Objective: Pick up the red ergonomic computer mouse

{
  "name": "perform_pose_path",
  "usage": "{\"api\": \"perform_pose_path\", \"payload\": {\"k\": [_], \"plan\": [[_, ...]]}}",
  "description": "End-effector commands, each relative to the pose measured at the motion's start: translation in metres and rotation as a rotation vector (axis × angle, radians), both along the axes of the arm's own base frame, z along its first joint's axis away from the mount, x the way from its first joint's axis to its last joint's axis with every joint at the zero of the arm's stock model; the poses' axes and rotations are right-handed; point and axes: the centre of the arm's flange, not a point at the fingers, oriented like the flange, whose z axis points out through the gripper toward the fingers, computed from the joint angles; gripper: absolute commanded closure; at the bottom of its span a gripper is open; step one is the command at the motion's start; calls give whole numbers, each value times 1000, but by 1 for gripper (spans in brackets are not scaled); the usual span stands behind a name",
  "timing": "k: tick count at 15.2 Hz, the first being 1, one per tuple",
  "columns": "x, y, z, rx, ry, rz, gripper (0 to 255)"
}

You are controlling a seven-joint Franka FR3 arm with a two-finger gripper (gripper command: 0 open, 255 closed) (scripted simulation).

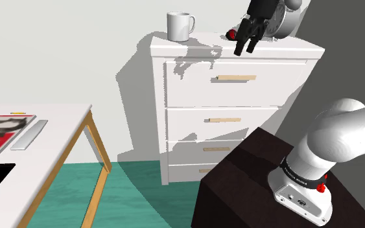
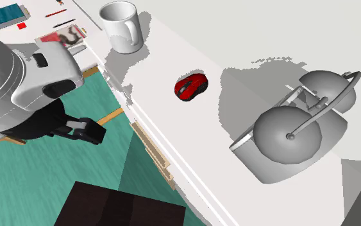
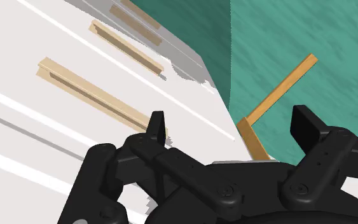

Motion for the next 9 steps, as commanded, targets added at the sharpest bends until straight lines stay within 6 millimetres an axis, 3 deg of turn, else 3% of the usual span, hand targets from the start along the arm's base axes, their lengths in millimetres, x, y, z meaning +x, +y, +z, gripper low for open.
{"api": "perform_pose_path", "payload": {"k": [1,9], "plan": [[0,0,0,0,0,0,0],[88,-59,12,-38,63,-182,0]]}}
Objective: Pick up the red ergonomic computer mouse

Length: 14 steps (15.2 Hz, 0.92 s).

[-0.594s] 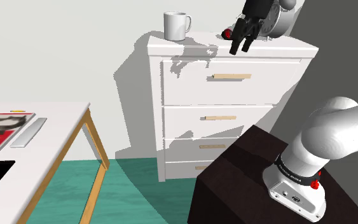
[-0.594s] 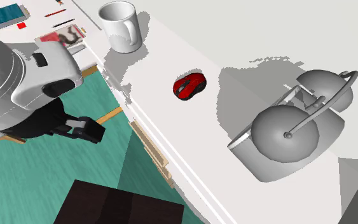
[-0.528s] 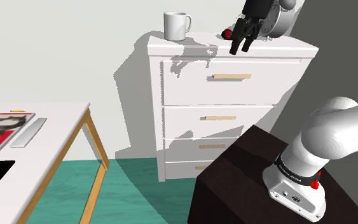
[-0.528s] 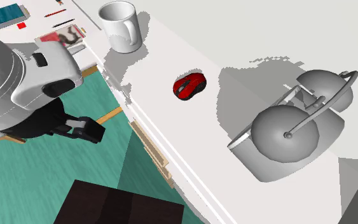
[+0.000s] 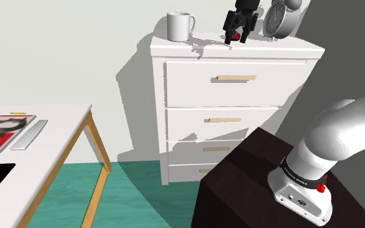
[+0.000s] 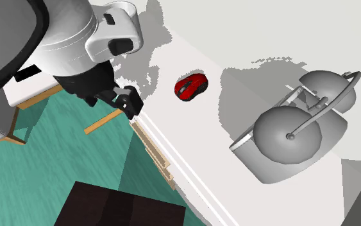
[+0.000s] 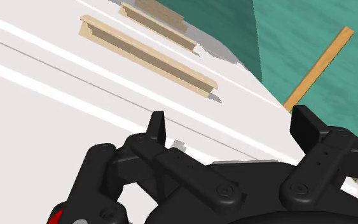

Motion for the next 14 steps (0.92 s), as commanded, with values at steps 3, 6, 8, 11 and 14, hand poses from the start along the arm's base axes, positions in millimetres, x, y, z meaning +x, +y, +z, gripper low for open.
{"api": "perform_pose_path", "payload": {"k": [3,6,8,11,14], "plan": [[40,-36,5,-20,32,-92,0],[68,-64,9,-34,56,-161,0],[86,-83,11,-43,71,-206,0],[112,-114,14,-58,95,-275,0],[135,-147,17,-72,119,-343,0]]}}
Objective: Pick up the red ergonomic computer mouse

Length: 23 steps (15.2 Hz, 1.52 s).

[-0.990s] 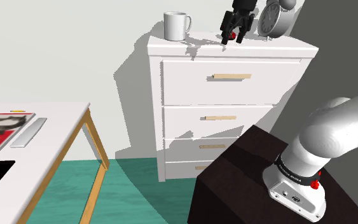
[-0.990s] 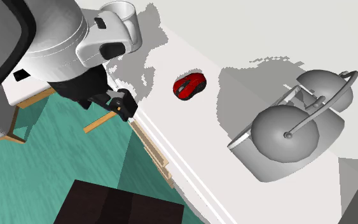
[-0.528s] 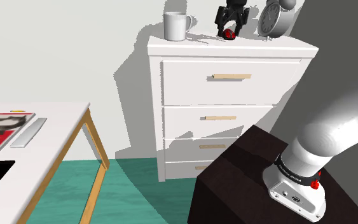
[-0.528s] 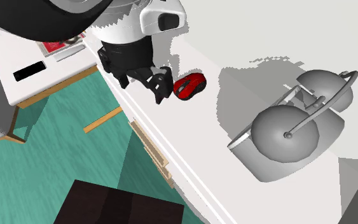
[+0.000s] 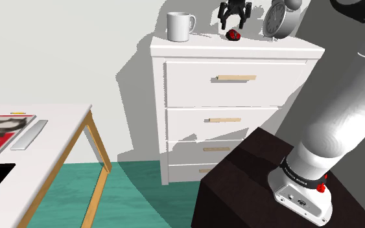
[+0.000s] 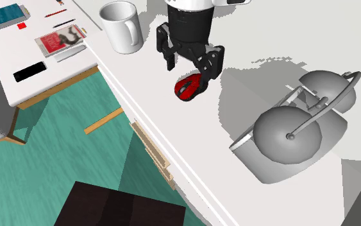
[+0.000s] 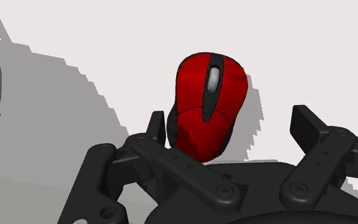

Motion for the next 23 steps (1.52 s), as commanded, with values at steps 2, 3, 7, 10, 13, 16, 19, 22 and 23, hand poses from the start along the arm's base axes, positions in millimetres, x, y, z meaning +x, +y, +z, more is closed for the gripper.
{"api": "perform_pose_path", "payload": {"k": [2,3,7,10,13,16,19,22,23], "plan": [[11,-22,-3,-10,16,-46,0],[11,-22,-8,-10,16,-46,0],[11,-22,-30,-10,16,-46,0],[11,-22,-38,-10,16,-46,0],[10,-22,-38,-10,16,-46,255],[10,-22,-37,-10,16,-46,255],[10,-22,-37,-10,16,-46,255],[11,-22,-33,-10,16,-46,255],[10,-22,-27,-10,16,-46,255]]}}
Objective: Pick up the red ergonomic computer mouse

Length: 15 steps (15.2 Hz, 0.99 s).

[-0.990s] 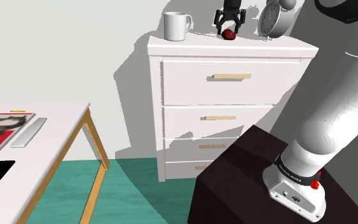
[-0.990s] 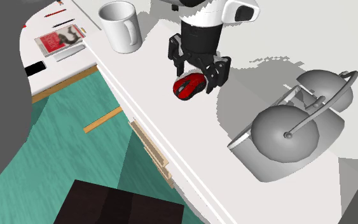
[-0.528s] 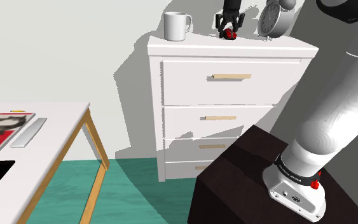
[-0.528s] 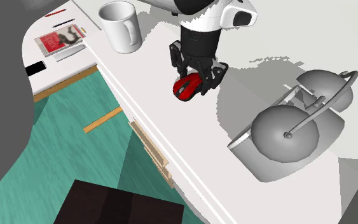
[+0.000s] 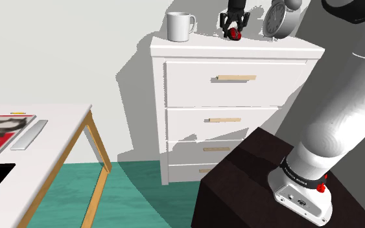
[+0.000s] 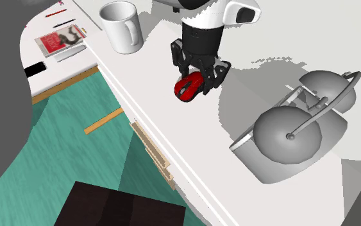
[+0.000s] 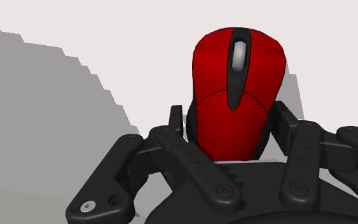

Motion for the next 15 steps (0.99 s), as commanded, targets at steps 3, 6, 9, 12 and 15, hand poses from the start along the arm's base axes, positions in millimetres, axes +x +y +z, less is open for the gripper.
{"api": "perform_pose_path", "payload": {"k": [3,6,9,12,15], "plan": [[0,0,20,0,0,0,255],[0,0,36,0,0,0,255],[0,0,51,0,0,0,255],[0,0,67,0,0,0,255],[0,0,73,0,0,0,255]]}}
